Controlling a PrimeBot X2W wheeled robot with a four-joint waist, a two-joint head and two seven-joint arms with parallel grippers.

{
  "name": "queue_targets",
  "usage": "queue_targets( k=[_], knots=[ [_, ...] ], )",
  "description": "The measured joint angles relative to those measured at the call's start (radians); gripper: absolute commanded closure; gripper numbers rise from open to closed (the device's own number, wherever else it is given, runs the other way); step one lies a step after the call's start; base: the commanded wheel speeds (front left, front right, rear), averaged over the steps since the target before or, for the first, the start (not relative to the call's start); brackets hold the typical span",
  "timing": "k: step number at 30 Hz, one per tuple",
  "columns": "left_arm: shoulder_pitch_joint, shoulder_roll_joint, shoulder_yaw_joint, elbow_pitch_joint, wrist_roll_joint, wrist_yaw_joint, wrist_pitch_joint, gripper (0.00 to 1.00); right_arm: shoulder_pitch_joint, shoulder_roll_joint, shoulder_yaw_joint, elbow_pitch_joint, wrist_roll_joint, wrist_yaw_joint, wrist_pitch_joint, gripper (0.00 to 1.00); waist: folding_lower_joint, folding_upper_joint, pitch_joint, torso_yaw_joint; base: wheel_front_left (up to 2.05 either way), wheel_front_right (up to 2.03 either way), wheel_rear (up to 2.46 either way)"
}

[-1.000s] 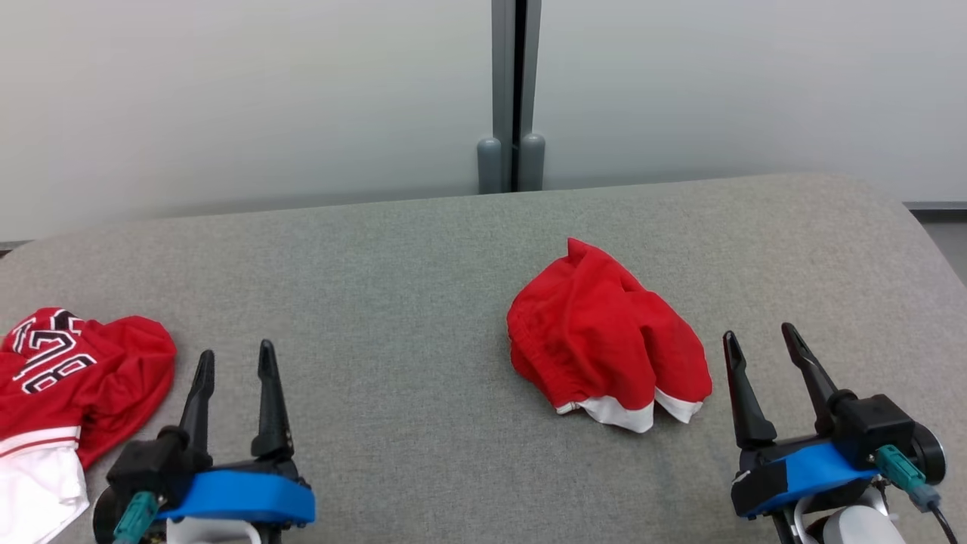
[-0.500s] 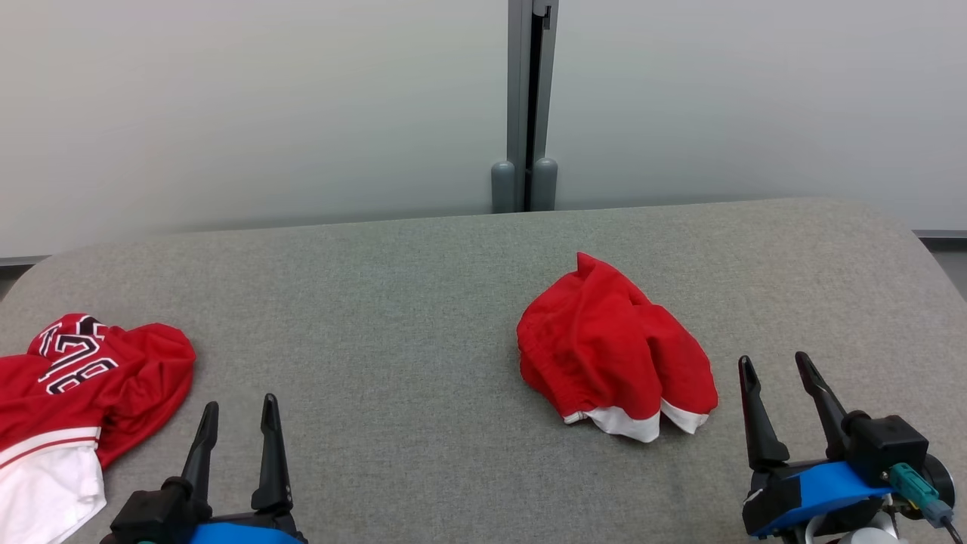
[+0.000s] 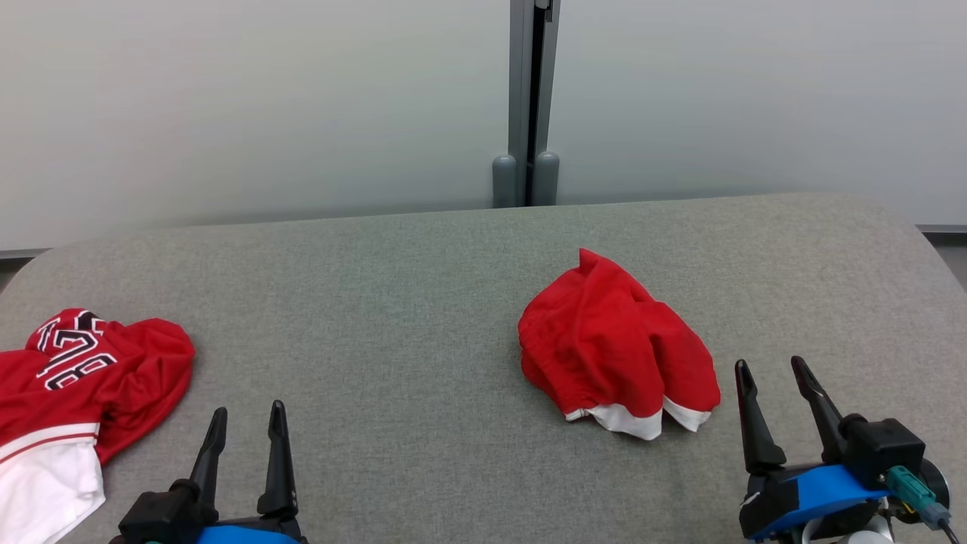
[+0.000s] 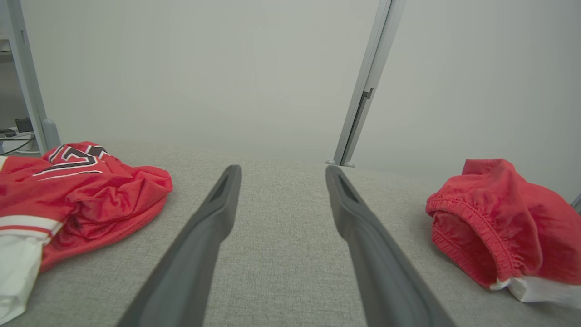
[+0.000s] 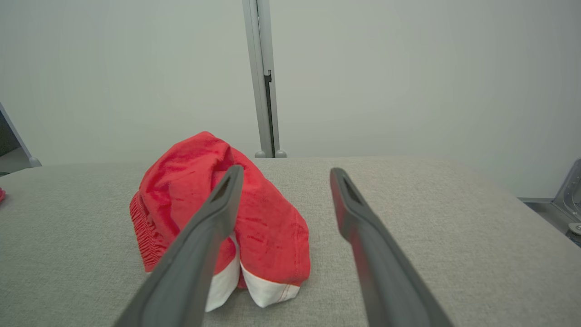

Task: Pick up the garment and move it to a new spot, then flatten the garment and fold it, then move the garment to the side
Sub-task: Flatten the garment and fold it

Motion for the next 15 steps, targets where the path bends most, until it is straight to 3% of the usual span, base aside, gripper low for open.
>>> queue_targets(
  k=[6, 11, 15],
  knots=[
    [-0.020, 0.008, -0.024, 0.044, 0.006, -0.008, 0.000, 0.00, -0.003, 0.000, 0.011, 0.004, 0.005, 0.000, -0.004, 0.00, 0.0000, 0.0000, 0.015, -0.011, 0.00, 0.00, 0.00],
    [-0.137, 0.044, -0.151, 0.121, 0.011, -0.009, 0.052, 0.00, -0.024, 0.000, 0.035, 0.001, 0.007, 0.000, -0.006, 0.00, 0.0001, 0.0003, 0.057, -0.049, 0.00, 0.00, 0.00],
    [-0.260, 0.059, -0.292, 0.191, -0.064, -0.010, 0.149, 0.00, -0.056, 0.001, 0.065, -0.002, 0.016, 0.000, -0.007, 0.00, 0.0001, 0.0003, 0.109, -0.106, 0.00, 0.00, 0.00]
  ],
)
